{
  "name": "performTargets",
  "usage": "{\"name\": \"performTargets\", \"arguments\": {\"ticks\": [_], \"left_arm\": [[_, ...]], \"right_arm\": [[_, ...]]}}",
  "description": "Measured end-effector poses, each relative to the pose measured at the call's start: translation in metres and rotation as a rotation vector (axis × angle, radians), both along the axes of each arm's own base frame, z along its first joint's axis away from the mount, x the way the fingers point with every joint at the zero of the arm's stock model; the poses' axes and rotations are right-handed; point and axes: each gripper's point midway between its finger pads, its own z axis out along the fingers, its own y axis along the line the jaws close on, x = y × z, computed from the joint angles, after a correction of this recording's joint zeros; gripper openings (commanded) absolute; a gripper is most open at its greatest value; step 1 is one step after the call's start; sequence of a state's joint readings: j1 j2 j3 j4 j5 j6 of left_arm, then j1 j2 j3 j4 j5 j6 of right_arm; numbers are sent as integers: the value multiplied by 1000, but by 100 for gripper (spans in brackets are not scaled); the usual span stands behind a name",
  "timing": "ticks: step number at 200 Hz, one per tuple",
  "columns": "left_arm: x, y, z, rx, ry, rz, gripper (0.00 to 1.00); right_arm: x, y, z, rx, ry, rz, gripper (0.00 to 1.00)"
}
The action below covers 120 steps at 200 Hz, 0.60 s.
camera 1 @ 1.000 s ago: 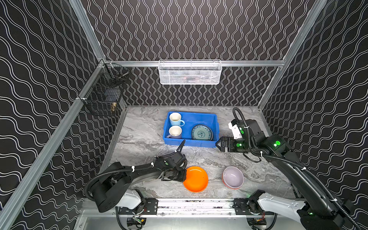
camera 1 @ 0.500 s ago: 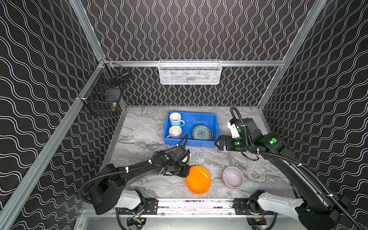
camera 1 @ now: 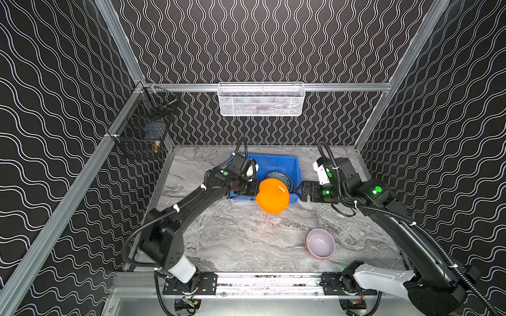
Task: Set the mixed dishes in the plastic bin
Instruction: 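Carry the orange plate into the bin and lower it onto the stack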
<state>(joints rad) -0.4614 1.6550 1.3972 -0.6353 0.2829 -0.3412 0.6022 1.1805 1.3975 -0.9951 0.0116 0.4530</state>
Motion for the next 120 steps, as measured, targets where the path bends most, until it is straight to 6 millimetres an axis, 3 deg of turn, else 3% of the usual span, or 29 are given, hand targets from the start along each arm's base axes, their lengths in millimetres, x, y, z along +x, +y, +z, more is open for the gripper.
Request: {"name": "performTargets", "arguments": {"ticks": [24, 63, 85, 120], "left_arm": [[47, -10, -10, 4, -11, -1, 0], [102, -23, -16, -16, -51, -1, 0], [118, -20, -34, 2, -33, 12, 0], [127, -17, -56, 13, 2, 16, 0]], "right_arm": [[3, -3, 6, -2, -18, -21, 99], [8, -6, 12, -12, -30, -54, 99], [11, -7, 12, -27, -24, -67, 99], [16, -7, 10, -47, -11, -78, 99]]}}
